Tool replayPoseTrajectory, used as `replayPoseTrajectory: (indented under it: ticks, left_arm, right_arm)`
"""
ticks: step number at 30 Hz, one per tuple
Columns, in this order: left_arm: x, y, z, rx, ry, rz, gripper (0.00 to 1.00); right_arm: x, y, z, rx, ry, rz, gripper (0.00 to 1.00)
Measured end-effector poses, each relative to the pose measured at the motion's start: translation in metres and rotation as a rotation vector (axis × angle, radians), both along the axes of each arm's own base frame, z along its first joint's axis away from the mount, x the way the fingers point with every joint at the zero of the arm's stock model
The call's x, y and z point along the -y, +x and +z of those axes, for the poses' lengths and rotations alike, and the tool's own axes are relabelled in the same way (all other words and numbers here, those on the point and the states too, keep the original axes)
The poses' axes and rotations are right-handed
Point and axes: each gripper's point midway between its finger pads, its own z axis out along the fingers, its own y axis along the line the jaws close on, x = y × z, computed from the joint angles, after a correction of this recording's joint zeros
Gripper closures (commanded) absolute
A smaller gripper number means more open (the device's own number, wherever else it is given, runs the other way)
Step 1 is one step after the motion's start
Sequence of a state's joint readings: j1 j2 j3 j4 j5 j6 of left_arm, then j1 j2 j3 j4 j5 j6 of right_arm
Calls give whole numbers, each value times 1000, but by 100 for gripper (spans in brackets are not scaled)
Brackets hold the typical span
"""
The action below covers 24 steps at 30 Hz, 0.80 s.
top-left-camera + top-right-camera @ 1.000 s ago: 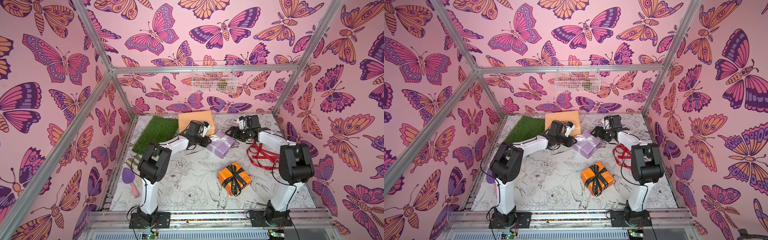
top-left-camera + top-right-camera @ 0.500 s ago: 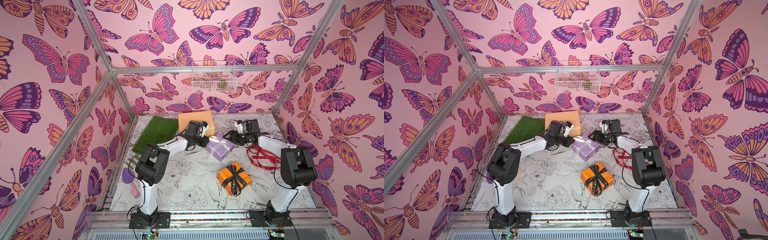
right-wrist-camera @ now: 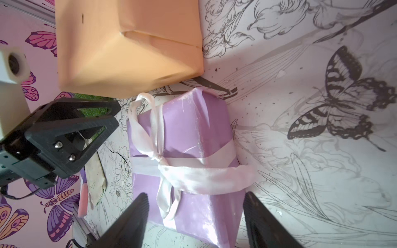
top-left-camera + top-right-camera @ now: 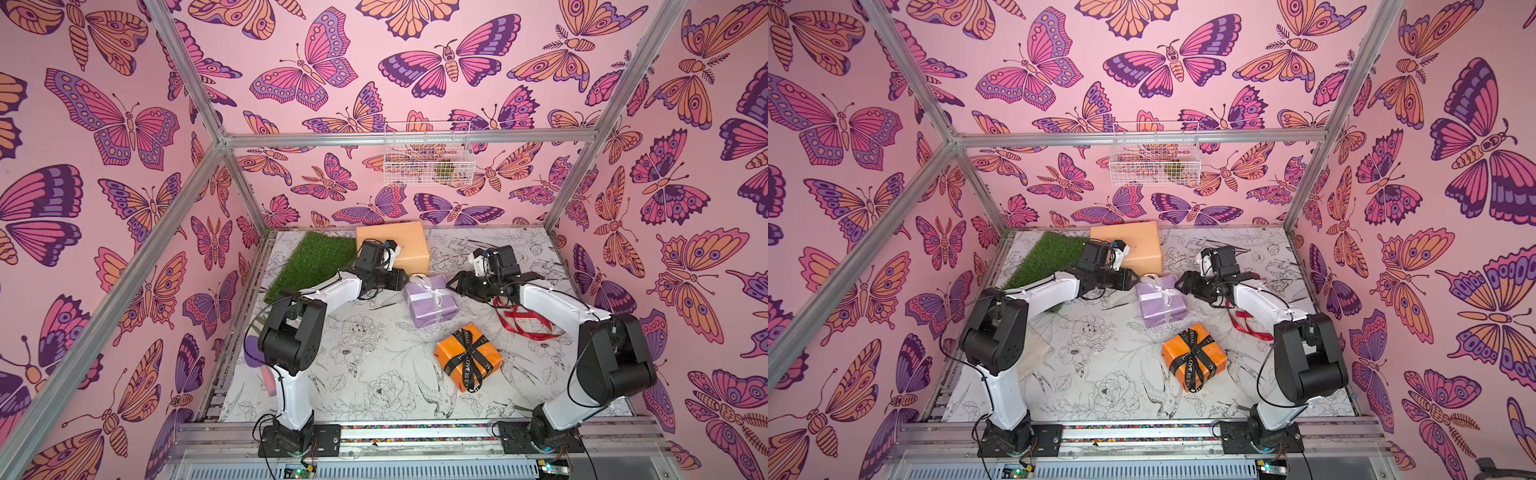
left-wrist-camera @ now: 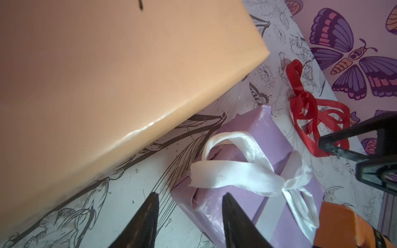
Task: Untie the ribbon bows on the gift boxes
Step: Adjust the gift box at the center of the board.
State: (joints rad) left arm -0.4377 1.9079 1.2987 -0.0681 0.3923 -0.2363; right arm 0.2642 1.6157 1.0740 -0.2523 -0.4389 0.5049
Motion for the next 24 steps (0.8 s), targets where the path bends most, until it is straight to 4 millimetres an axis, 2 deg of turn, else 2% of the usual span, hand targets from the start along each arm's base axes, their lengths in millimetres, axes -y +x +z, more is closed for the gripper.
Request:
replayPoseTrajectory:
  ticks: [6, 8, 11, 13, 17, 22, 24]
  left_arm:
    - [3, -6, 7, -26, -42, 4, 49]
    - [2, -10, 2, -47, -47, 9, 50]
    - [1, -19, -10, -90, -50, 15, 50]
    - [1, -24, -16, -115, -52, 14, 50]
    - [7, -29, -16, -131, -68, 7, 51]
    - [14, -34, -14, -144, -86, -8, 52]
    - [15, -34, -14, -146, -89, -9, 52]
  right_arm:
    - [-11, 6, -5, -3, -23, 9, 33]
    - [-14, 6, -12, -21, -24, 11, 30]
    - [-16, 5, -22, -59, -17, -2, 19]
    - [-17, 7, -26, -75, -4, -11, 19]
    - [-22, 12, -31, -88, 25, -25, 26]
    - [-27, 21, -35, -86, 59, -39, 50]
    - [-28, 25, -32, -73, 65, -41, 53]
